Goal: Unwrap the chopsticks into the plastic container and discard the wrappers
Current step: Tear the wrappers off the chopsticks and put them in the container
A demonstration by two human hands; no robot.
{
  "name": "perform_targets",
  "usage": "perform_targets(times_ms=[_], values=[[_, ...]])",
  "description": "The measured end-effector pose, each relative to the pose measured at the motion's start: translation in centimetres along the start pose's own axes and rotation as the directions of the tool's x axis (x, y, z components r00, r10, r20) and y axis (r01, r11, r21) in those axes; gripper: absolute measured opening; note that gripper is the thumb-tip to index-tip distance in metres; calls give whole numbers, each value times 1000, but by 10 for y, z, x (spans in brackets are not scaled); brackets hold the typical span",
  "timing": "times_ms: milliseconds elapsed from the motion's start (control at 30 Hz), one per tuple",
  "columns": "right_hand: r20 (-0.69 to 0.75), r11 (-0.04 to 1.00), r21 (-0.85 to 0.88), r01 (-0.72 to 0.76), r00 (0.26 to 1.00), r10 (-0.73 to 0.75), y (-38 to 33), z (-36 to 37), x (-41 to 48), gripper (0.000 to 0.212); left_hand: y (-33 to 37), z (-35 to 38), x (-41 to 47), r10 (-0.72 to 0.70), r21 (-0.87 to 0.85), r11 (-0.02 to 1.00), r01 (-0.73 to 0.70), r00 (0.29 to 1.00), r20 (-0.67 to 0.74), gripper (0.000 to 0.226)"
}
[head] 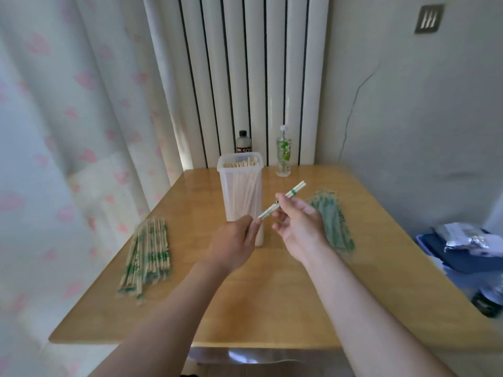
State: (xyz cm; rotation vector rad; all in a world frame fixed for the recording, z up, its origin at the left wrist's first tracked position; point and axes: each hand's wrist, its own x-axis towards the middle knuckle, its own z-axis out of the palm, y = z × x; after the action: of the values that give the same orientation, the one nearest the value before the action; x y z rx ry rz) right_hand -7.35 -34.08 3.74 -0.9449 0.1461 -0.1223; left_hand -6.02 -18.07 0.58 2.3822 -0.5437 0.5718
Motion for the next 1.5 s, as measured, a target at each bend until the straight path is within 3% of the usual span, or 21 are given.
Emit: perform_targets(times_ms=[133,300,567,700,1033,1200,1367,1500], values=[[7,1000,-16,-2,1000,2,-5,-6,1,7,4,2,2,13,-54,998,-12,1000,10,51],[-118,997,65,35,993,-27,-23,-21,11,18,-12,-5,-1,5,33,999,-7,997,79,60],[-64,996,89,13,998,-8,-8,-16,12,9,-23,-11,1,-47,195,981,7,979,200,37],[-61,999,53,11,998,-7,0,-10,10,8,-8,-10,6,60,57,996,-71,983,172,25],[-166,998,-12,64,984,-65,-15,-40,13,15,-2,-4,6,140,27,989,-149,969,201,25],[-218,995,67,73,974,-57,-17,-52,16,17,-10,-7,8,184,49,979,-197,962,202,26],[-346,979,147,143,934,-85,-43,-70,20,16,-36,-19,0,81,97,991,-97,984,156,26],[-358,957,197,215,924,-134,-74,-63,24,17,-63,-27,-6,-160,4,987,160,986,49,32]])
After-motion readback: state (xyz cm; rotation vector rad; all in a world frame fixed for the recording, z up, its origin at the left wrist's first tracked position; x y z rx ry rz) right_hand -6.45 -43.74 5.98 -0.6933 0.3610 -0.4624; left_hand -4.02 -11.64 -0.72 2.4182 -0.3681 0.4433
